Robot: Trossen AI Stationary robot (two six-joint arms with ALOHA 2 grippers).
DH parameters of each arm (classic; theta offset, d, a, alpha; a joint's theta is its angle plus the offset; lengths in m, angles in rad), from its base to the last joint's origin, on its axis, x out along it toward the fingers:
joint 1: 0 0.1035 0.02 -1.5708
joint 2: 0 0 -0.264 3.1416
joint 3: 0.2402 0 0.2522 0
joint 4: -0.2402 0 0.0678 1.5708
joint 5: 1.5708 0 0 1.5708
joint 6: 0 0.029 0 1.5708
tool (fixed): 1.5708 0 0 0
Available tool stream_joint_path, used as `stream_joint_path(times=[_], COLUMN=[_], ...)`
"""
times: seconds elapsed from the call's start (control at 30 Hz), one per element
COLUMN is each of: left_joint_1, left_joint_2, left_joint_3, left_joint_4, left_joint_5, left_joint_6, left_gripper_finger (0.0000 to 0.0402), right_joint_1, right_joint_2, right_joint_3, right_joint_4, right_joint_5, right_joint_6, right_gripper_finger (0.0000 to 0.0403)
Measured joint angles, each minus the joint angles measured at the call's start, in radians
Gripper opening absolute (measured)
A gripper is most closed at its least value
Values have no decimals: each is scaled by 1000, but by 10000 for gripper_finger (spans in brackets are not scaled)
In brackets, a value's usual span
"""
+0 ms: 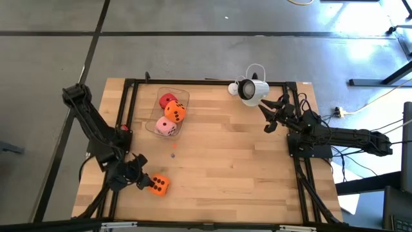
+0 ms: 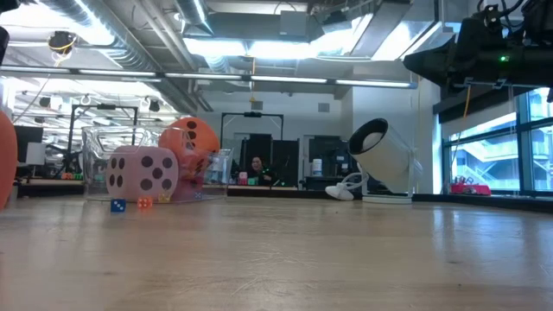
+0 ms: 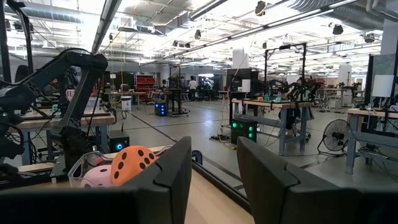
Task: Pick & Place Dice
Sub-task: Put the large orange die into the transparent bin
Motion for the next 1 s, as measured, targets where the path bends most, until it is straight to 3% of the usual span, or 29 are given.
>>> stream_joint_path(times=[0.5, 1.0], left_joint_1=[1, 2], left_joint_2=[72, 109], left_joint_3=[-1, -2], left_joint_4=[43, 65], left_joint_5=[-34, -144], left_joint_6=[31, 69], left_gripper_finger=[197, 68], right_joint_1=[0, 0], right_joint_2=[0, 0], right_joint_3=[0, 0], right_joint_4=[0, 0], right_joint_5=[0, 0], right_joint_6=[0, 0], right_gripper_finger=[129, 129])
